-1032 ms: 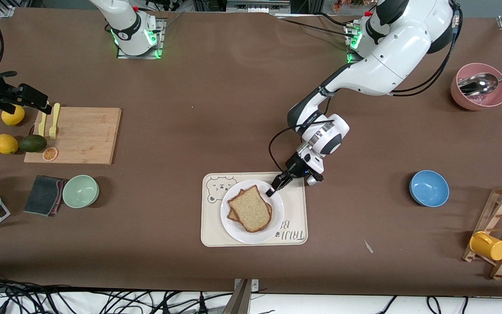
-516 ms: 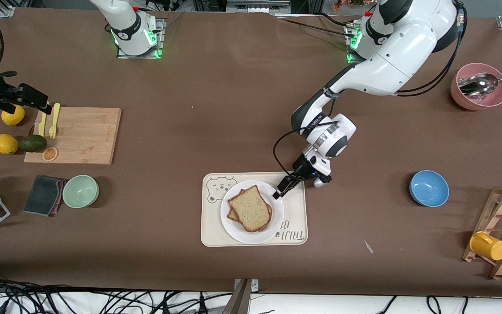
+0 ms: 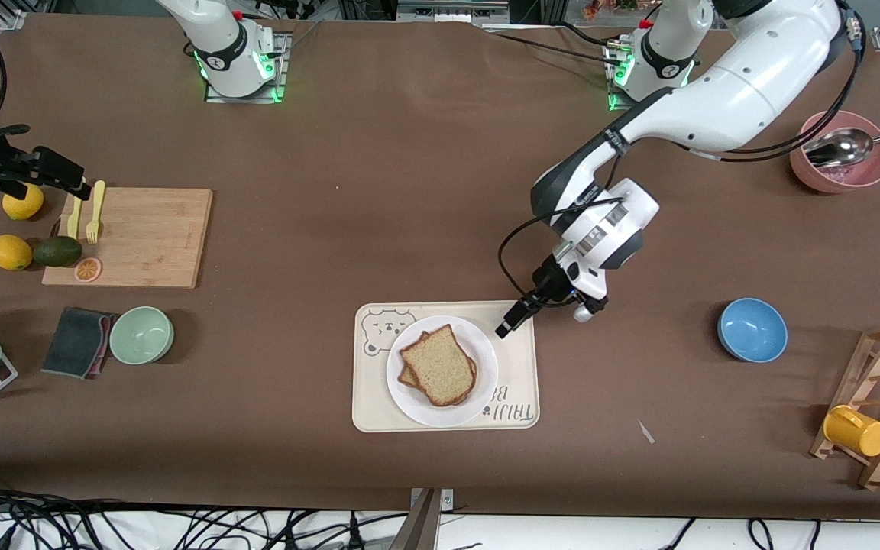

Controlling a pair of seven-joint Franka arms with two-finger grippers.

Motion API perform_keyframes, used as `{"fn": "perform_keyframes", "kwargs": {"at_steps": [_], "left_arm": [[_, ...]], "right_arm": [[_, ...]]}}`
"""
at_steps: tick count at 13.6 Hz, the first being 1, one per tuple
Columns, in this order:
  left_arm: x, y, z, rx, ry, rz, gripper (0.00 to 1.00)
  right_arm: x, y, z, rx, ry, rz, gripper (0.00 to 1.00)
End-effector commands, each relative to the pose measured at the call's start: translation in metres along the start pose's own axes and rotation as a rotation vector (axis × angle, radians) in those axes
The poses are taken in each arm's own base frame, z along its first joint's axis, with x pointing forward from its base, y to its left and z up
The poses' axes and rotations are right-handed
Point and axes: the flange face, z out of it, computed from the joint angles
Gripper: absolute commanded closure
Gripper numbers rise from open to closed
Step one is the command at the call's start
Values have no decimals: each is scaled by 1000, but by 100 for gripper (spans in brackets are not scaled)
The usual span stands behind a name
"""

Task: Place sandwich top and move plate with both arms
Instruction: 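Release the plate and lift the left gripper away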

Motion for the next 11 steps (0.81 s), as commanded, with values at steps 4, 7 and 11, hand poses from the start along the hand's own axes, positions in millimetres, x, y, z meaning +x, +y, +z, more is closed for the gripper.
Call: {"fn": "perform_keyframes", "kwargs": {"at_steps": [4,7,11], "left_arm": [[30,8,-21,18,50,52,30],[49,0,-28,29,74,83,30],[88,-12,-39,48,139,95,26]], "right_arm": [[0,1,-5,9,-2,6,0],[0,1,-6,8,-1,6,0],[0,1,-5,8,-2,1,0]]}}
